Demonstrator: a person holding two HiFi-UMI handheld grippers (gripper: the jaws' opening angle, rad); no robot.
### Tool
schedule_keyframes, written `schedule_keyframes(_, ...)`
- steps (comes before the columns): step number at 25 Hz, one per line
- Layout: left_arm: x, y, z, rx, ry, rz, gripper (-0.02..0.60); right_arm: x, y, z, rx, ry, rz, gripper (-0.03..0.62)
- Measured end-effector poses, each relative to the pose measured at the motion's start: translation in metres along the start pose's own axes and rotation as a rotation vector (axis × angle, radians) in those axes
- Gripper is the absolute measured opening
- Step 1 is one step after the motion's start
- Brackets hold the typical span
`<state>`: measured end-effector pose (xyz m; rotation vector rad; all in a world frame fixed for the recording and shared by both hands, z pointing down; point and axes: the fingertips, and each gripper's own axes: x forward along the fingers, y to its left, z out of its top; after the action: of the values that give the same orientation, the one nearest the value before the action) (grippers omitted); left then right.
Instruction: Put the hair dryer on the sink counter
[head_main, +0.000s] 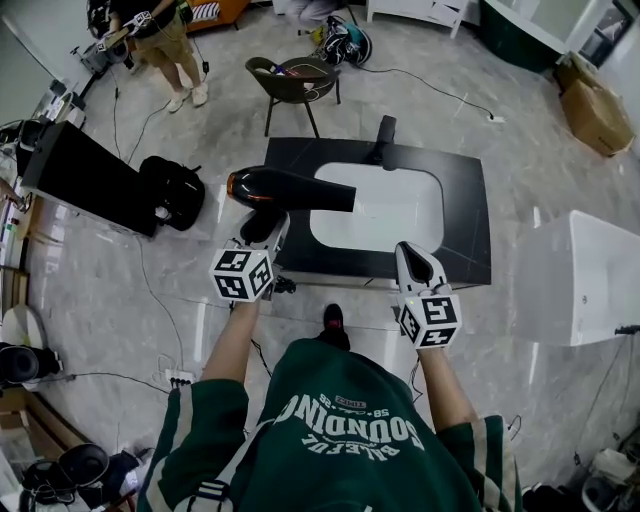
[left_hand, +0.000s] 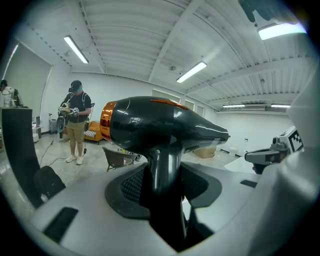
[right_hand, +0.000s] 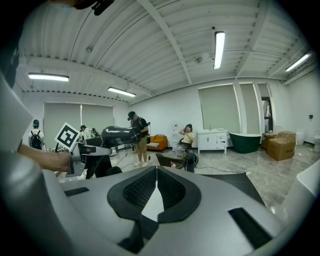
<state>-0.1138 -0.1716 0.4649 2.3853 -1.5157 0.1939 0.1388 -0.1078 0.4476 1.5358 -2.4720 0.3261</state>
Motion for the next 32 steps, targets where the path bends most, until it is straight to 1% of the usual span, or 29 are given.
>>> schedule_keyframes(6,0.030,0.026,0.004,0.001,0.012,0.005,0.183,0.037,-0.006,0.007,-0.002,0.006,0.003,0.044)
schedule_keyframes(12,0.054,0.046,0.009,0.000,0.022,-0.002,0.183,0.062,-0.008,0.013,0.001,0.014,-0.003,0.044)
schedule_keyframes(22,0.079,0.059,0.009,-0.011,0.029,-0.002,0.183,0.086,-0.016,0.014,0.004,0.017,-0.004,0.044)
schedule_keyframes(32,0.110,0.071,0.005,-0.019,0.054,0.001,0.183,0.114,-0.029,0.018,0.002,0.023,0.009,0.044)
